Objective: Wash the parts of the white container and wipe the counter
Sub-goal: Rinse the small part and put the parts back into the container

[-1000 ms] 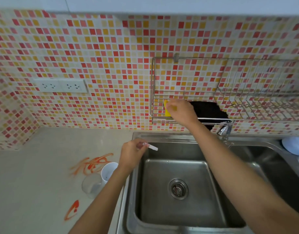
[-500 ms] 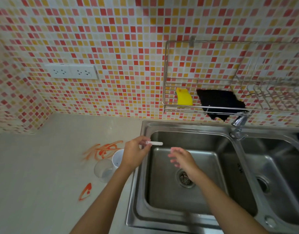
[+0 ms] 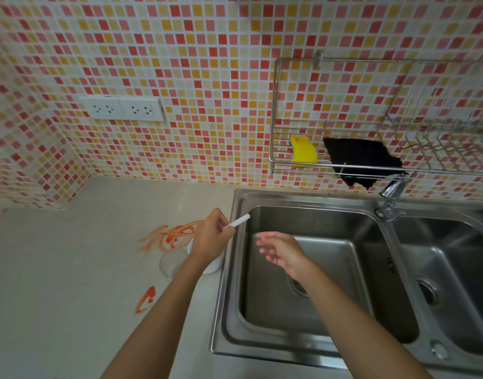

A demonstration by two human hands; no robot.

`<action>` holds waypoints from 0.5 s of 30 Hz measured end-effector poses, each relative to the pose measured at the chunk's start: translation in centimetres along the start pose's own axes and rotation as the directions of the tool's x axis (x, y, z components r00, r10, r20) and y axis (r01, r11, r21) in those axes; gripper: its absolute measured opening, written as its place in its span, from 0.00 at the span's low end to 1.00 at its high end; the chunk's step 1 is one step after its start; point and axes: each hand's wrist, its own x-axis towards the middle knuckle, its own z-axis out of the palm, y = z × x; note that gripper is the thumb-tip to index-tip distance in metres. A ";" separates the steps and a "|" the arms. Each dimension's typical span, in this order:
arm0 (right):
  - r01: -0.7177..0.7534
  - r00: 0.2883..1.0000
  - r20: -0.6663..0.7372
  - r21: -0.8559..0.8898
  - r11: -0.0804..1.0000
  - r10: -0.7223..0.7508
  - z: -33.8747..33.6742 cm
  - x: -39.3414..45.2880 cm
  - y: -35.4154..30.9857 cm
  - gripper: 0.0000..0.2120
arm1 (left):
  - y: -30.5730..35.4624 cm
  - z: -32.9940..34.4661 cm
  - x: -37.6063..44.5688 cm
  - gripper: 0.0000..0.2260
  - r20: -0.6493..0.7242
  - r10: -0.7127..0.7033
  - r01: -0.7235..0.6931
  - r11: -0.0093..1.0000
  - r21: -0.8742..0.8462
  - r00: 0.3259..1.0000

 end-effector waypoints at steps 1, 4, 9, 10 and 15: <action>0.030 0.999 -0.011 -0.062 0.998 -0.030 0.5 0.0 0.1 0.09 | -0.2 -0.3 0.3 0.07 0.012 -0.012 0.012 1.000 -0.010 1.000; 0.130 0.992 0.037 -0.290 0.948 -0.125 2.3 0.5 1.1 0.16 | -1.1 -1.2 1.0 0.06 0.031 -0.044 0.045 0.999 -0.028 0.999; 0.245 0.967 0.170 -0.418 0.875 -0.190 5.8 1.7 3.4 0.34 | -2.9 -2.1 1.5 0.19 0.118 -0.075 0.080 0.996 -0.035 0.990; 0.257 0.964 0.185 -0.439 0.861 -0.193 6.4 1.9 4.0 0.37 | -3.3 -2.3 1.6 0.24 0.137 -0.076 0.078 0.997 -0.006 0.988; 0.344 0.938 0.204 -0.464 0.816 -0.279 9.3 3.2 6.5 0.49 | -5.1 -3.3 1.8 0.42 0.106 -0.008 0.006 1.000 0.023 0.994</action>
